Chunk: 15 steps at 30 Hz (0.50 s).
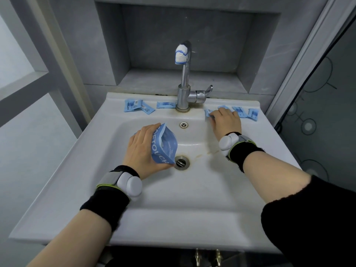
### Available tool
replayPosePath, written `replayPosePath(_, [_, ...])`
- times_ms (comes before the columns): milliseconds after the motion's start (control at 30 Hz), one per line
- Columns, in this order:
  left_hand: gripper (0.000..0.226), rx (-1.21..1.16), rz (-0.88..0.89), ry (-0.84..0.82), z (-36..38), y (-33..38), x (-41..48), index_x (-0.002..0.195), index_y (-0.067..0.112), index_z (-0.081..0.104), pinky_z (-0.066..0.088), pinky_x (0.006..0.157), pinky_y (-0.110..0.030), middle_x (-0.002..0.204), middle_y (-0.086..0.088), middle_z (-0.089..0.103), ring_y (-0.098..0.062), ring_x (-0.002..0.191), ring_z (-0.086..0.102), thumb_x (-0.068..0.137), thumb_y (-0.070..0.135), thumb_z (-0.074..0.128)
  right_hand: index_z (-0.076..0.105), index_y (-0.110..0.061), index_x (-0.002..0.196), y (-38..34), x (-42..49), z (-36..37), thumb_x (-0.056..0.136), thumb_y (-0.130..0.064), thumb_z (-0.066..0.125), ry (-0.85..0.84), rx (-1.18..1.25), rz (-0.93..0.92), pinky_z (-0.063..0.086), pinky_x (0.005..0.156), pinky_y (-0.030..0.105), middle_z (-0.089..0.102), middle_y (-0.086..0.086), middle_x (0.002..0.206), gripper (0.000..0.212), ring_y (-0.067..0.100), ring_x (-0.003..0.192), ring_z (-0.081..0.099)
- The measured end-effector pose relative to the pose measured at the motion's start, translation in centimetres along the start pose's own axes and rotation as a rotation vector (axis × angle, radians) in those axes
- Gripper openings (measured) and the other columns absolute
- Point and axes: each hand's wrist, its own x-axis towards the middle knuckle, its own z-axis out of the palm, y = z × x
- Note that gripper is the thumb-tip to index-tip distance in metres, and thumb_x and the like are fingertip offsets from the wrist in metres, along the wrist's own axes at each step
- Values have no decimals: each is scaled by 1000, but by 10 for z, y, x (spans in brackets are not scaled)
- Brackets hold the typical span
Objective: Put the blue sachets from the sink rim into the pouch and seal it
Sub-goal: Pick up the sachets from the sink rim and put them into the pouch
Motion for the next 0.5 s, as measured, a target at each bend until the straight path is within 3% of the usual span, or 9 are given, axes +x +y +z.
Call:
replayPosePath(200, [111, 3, 0, 4, 1, -1, 0, 139, 17, 35, 36, 102, -39, 132, -2, 46, -21, 119, 46, 49, 62, 83, 63, -12, 107, -17, -5, -10, 98, -25, 44, 152, 136, 66, 36, 85, 38, 66, 9, 103, 24, 30, 97, 57])
replayPosePath(500, [110, 8, 21, -16, 2, -1, -1, 139, 19, 36, 37, 103, -42, 132, 1, 46, -19, 121, 45, 49, 63, 82, 61, -18, 102, -45, -19, -23, 94, -34, 52, 207, 604, 459, 42, 68, 28, 68, -1, 94, 20, 18, 81, 59])
